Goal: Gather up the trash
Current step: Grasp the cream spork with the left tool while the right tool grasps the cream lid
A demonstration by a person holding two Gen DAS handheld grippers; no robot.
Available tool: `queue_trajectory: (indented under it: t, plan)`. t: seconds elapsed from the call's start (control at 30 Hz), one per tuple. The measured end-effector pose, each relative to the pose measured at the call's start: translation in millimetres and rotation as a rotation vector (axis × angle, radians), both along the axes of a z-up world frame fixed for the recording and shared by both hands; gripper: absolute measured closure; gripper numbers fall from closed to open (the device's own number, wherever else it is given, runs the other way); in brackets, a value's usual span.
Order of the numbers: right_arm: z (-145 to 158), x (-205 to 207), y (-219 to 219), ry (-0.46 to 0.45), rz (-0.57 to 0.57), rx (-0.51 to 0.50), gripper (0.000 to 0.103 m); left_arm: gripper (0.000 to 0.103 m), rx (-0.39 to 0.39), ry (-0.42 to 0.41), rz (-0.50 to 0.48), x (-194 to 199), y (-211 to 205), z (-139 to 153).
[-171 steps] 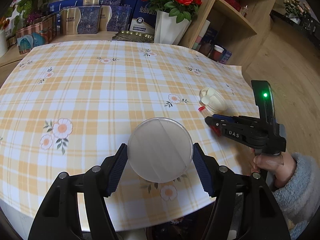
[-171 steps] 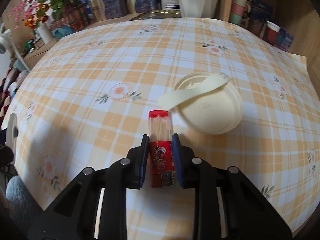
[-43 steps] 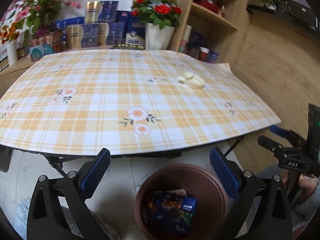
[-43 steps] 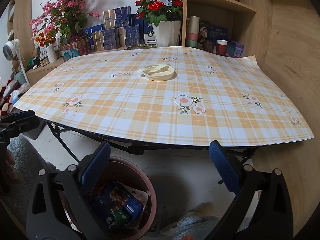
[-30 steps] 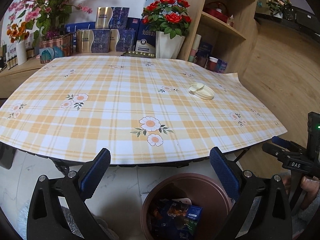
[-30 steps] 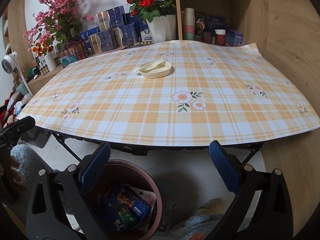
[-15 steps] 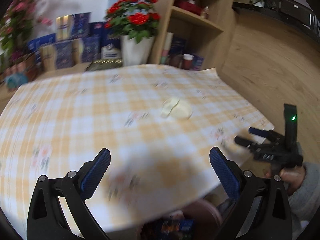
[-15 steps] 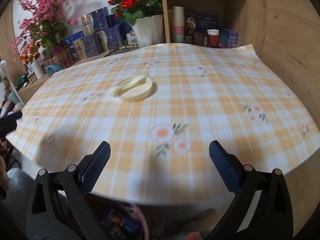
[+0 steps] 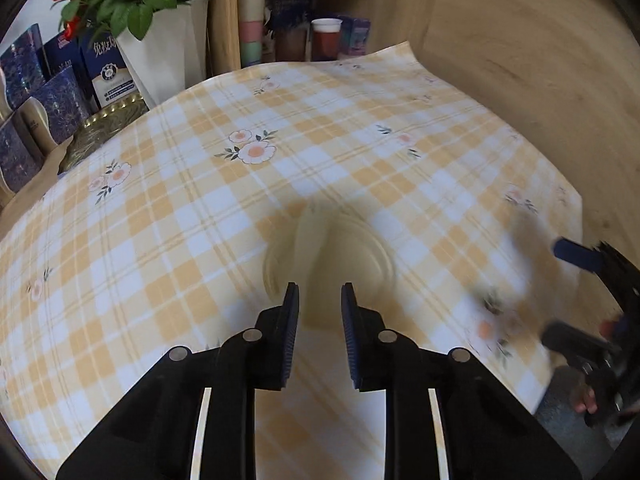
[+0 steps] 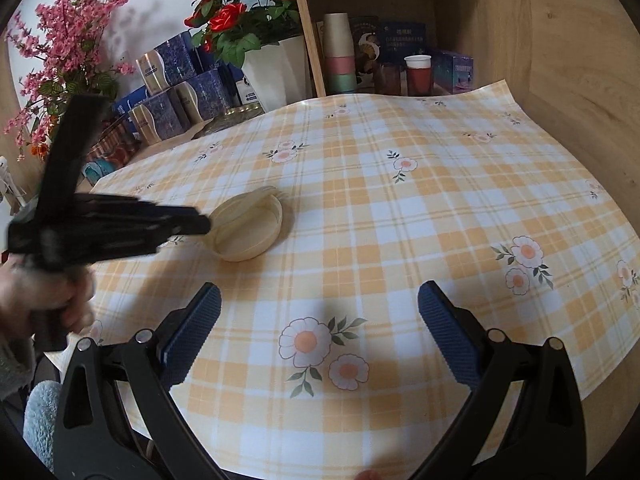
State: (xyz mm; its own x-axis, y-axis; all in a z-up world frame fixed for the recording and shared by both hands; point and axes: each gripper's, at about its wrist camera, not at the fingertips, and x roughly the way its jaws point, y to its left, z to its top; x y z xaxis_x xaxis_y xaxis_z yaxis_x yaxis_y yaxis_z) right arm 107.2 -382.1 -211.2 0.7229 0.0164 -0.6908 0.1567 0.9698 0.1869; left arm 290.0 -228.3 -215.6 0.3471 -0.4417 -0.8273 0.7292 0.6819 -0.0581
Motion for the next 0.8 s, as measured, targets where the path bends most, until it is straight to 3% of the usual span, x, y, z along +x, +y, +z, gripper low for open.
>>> queue_trajectory:
  t: [0.27,0.7,0.8]
  plan:
    - [-9.4,-0.2,-15.0,0.006,-0.023,0.03,0.006,0.082,0.088,-0.022,-0.016,16.4,-18.5,-13.1]
    - [-13.4,1.8,-17.2,0.011,-0.02,0.045,0.006,0.082,0.123,-0.002,-0.007,26.8,-27.7,-26.8]
    - [-14.8,3.9,-16.6,0.02,-0.015,0.051,0.006,0.089,0.11,0.0,-0.007,24.5,-26.2,-26.2]
